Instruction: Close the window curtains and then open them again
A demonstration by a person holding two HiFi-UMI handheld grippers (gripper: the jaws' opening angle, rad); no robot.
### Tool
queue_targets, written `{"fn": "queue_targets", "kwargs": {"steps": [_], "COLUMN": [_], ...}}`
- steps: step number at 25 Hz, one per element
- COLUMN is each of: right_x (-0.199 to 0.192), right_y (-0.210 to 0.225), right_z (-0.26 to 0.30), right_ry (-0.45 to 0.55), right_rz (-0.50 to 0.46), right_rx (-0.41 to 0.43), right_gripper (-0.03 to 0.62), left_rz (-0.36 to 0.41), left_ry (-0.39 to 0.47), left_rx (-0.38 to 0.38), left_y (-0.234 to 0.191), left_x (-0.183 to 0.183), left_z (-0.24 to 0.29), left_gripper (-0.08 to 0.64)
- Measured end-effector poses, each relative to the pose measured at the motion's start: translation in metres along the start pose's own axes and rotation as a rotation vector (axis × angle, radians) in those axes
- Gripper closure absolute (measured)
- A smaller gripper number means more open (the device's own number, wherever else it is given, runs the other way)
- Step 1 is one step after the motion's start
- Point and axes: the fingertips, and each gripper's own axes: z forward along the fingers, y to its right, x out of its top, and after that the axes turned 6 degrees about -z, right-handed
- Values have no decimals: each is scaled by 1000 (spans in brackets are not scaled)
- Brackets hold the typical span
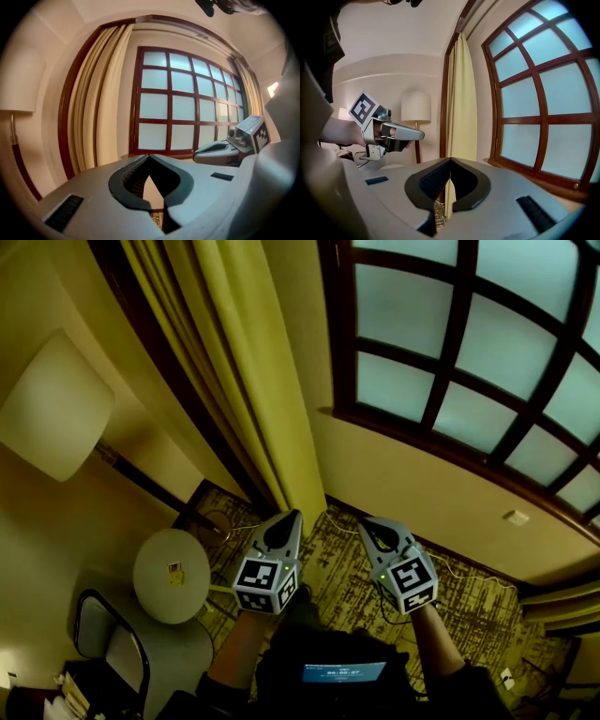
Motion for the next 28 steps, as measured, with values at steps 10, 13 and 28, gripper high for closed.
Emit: {"fn": "queue_targets", "kwargs": {"steps": [10,13,28], "right_x": [59,83,206], "right_y": [12,14,50], "right_z": [117,146,238], "right_ry": [-1,20,123], "right_rz": [-46,-47,-155], "right_rx": [-44,-57,-216], "right_gripper": [584,584,584], "left_rz": [23,54,275], "left_ry": [119,161,437], "left_rx": [-61,-60,-156], "left_y": [-94,-119,-161], "left_x": [86,119,323], "left_z": [52,63,98], "left_gripper": [568,568,282]}}
